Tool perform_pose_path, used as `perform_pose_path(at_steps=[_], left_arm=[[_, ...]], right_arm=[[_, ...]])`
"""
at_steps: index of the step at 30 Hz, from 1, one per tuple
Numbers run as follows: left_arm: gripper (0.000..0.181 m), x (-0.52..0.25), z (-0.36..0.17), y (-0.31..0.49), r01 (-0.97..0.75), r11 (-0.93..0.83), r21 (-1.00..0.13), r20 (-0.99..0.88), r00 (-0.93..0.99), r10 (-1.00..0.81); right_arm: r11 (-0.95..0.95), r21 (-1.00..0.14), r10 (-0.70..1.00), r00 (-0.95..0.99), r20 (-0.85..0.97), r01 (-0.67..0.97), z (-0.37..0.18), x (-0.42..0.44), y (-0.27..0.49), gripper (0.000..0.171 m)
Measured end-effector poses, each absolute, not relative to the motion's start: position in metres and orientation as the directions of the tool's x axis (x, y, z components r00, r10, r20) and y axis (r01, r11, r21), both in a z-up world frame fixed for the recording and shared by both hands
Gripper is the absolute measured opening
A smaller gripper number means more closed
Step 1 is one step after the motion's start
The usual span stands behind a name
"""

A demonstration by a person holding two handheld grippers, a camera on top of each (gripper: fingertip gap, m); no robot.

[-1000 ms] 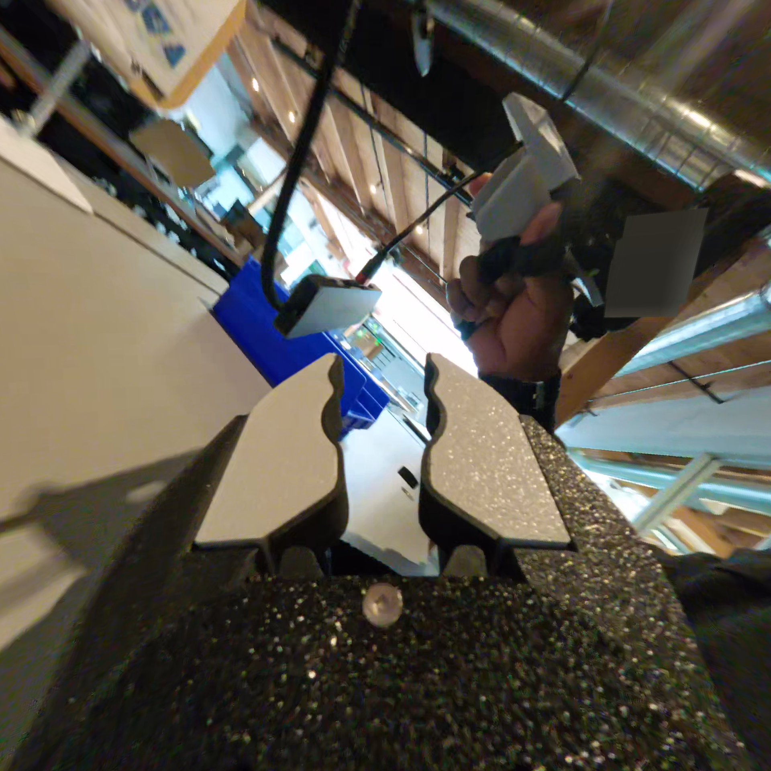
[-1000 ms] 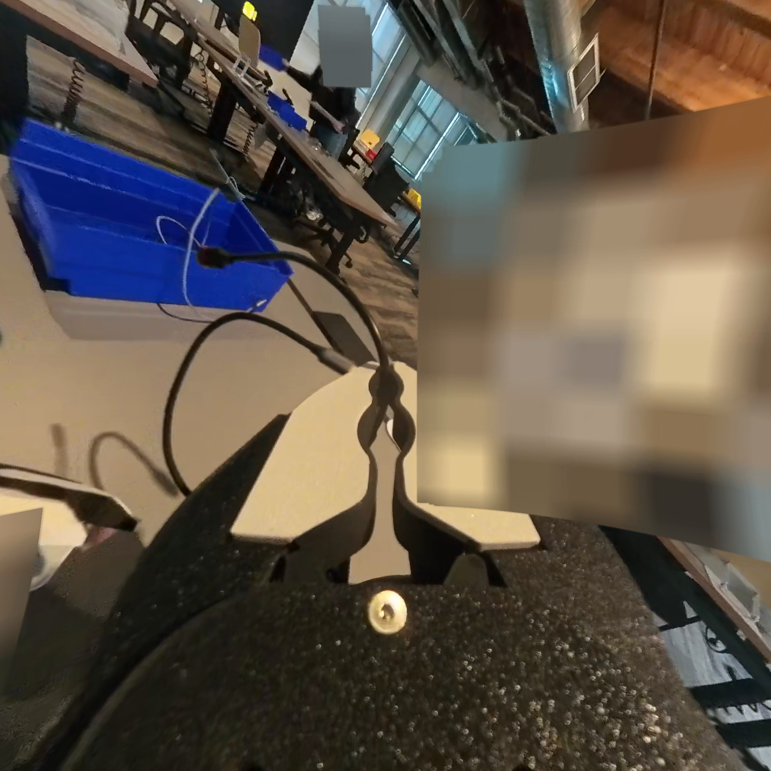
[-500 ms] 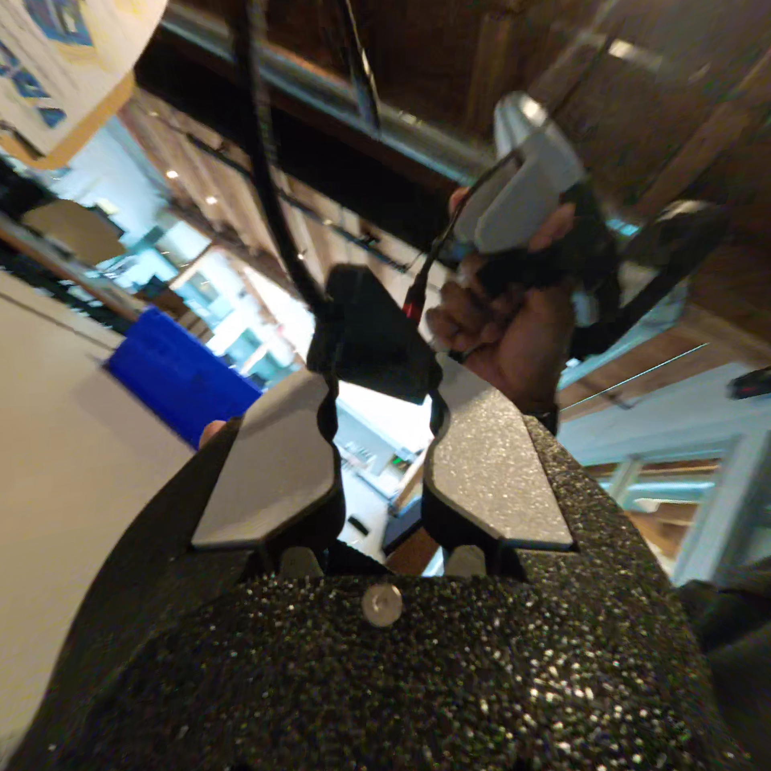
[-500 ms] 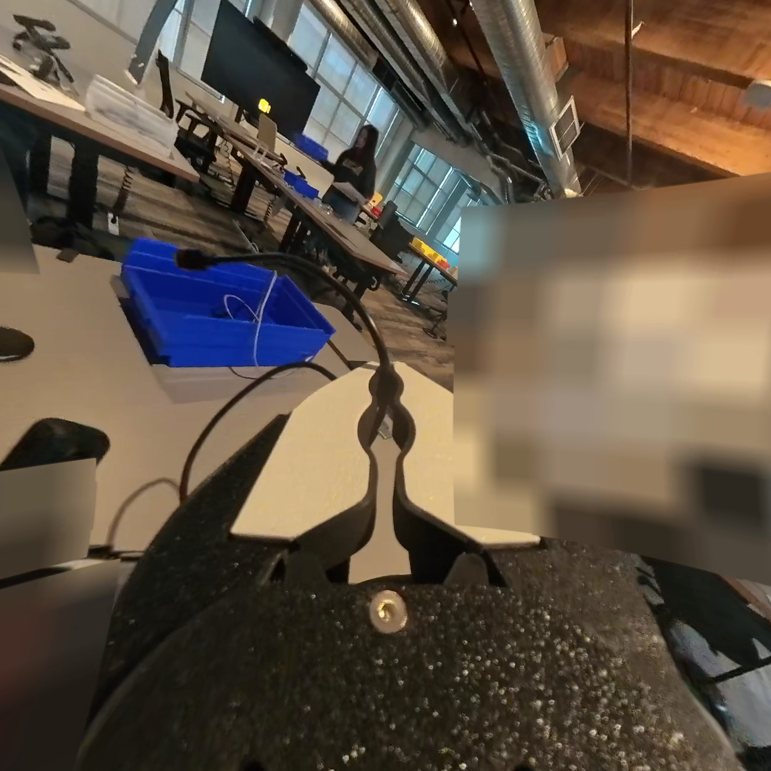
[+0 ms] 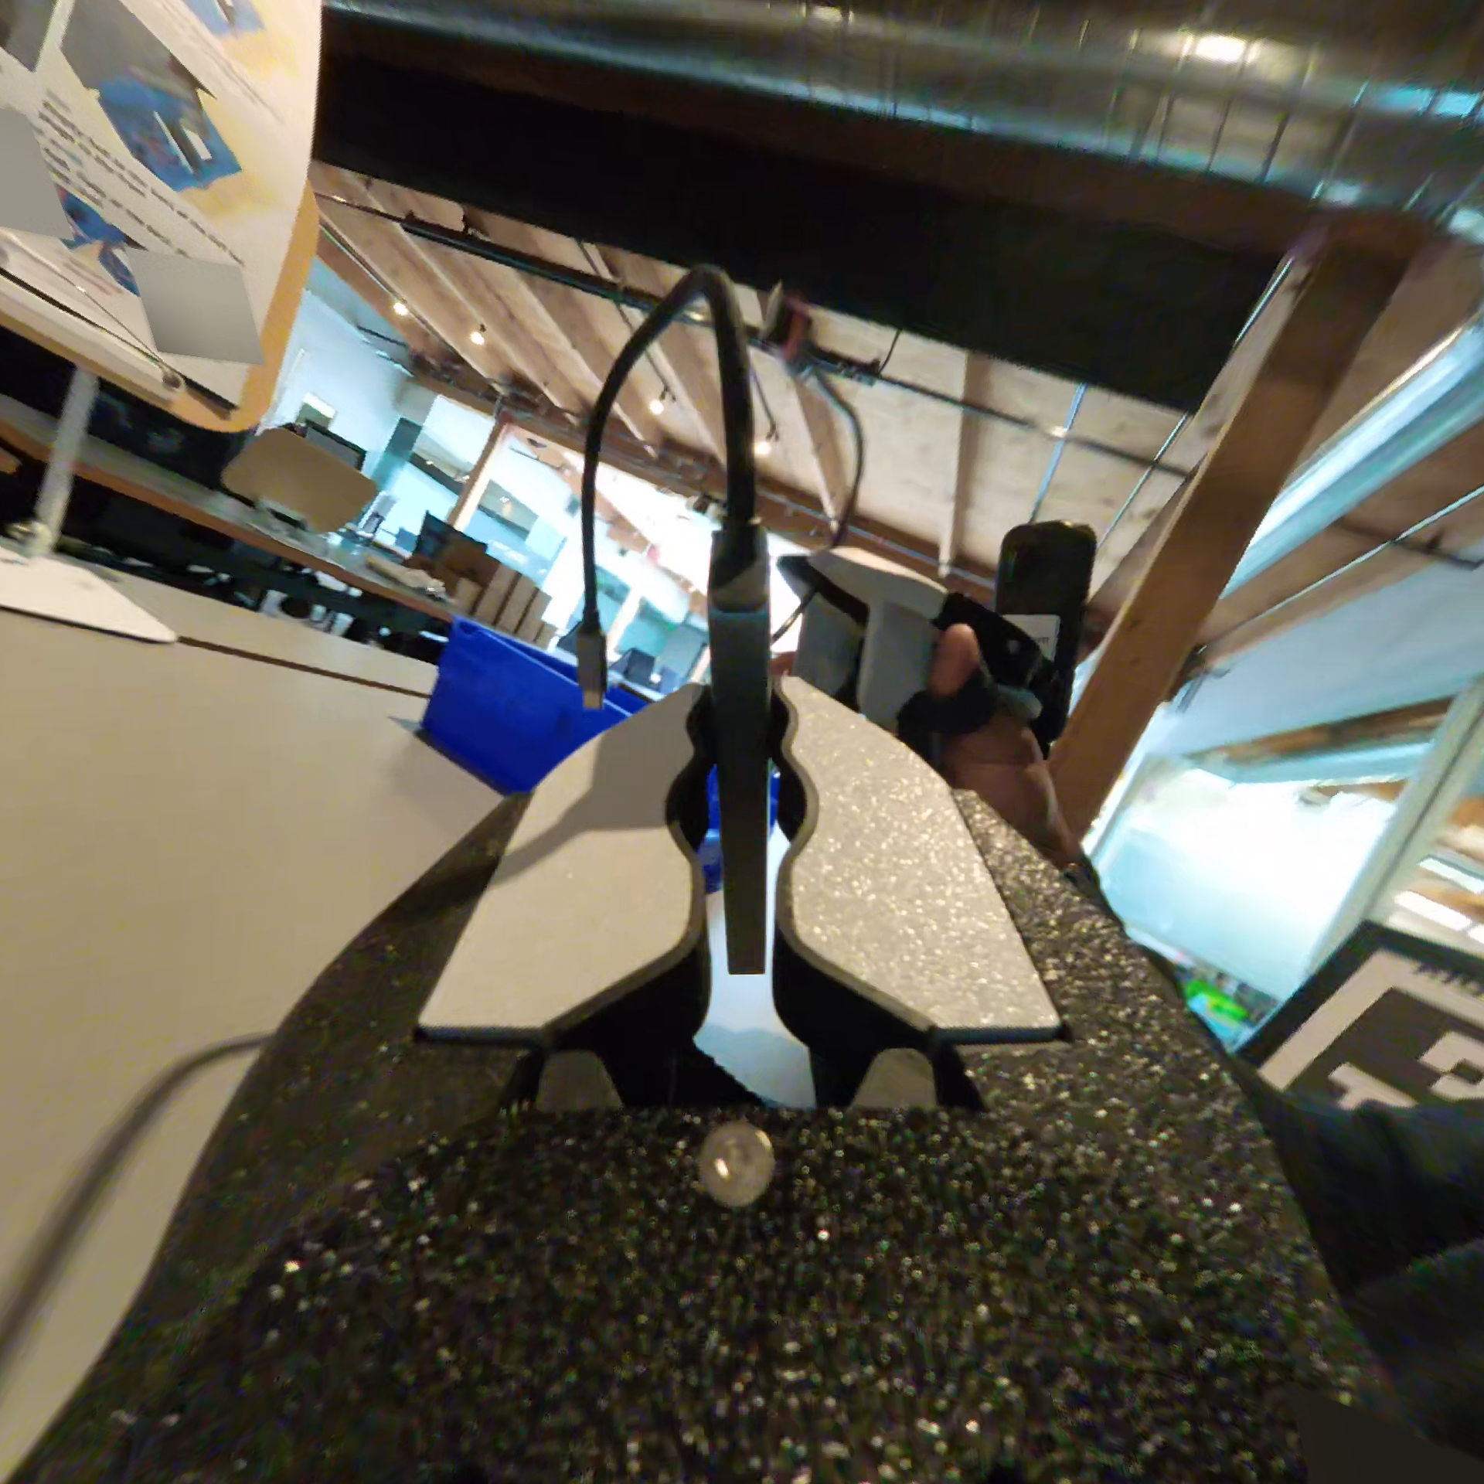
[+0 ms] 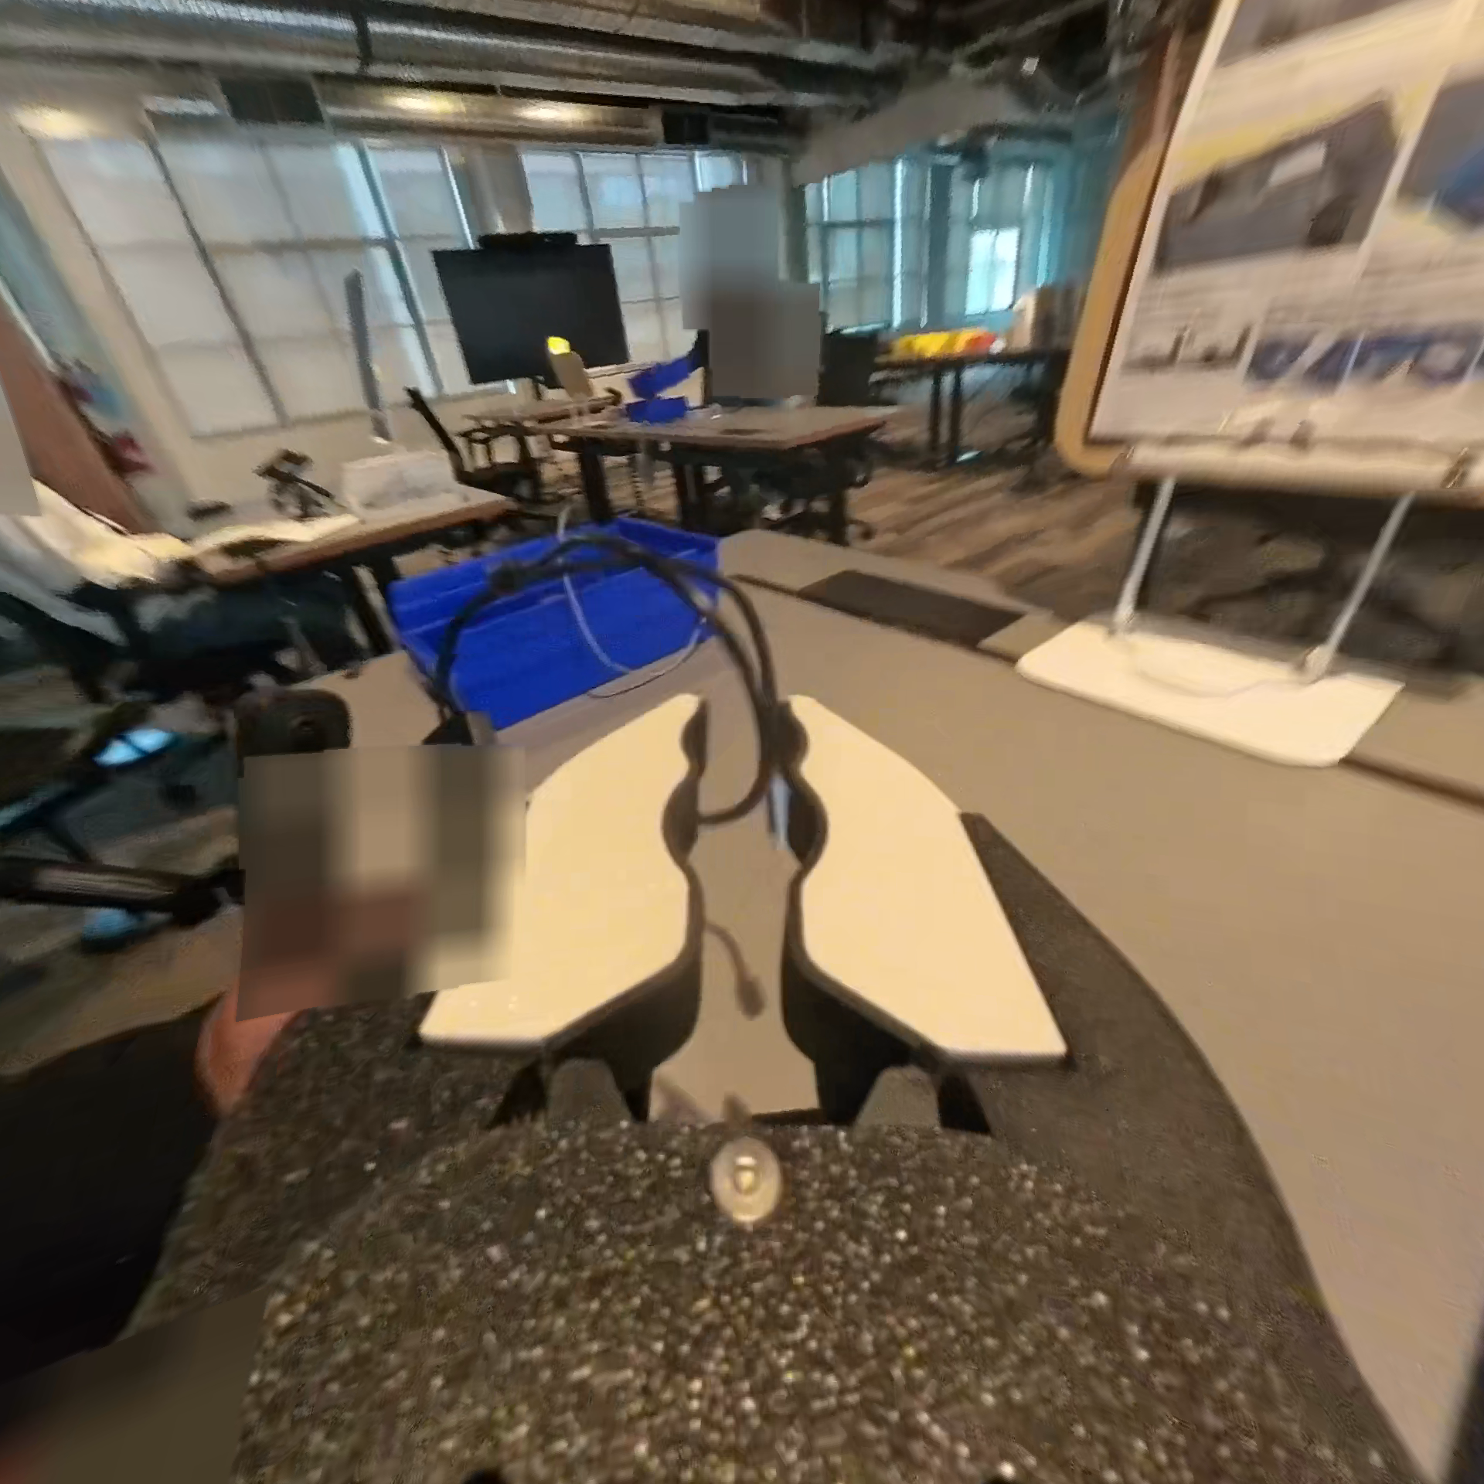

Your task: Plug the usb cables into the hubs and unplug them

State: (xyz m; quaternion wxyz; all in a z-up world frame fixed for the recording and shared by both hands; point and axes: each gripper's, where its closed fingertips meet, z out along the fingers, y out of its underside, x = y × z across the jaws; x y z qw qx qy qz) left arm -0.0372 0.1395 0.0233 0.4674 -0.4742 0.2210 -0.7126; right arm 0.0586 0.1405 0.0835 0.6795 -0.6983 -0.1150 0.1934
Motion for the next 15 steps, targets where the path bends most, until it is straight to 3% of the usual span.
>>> perform_pose_path(at_steps=[5,10,15], left_arm=[[0.011,-0.045,0.024,0.160,0.480,-0.401,-0.780,0.432,-0.049,-0.900],[0.011,-0.042,0.028,0.149,0.464,-0.397,-0.792,0.388,-0.119,-0.914],[0.012,-0.031,0.026,0.115,0.365,-0.398,-0.841,0.319,-0.260,-0.912]], right_arm=[[-0.132,-0.971,0.435,0.869,-0.237,-0.199,0.037,0.072,0.120,0.049],[-0.262,-0.936,0.628,0.696,-0.350,-0.234,-0.003,0.023,0.096,0.038],[-0.302,-0.911,0.726,0.551,-0.412,-0.282,-0.004,-0.011,0.100,0.031]])
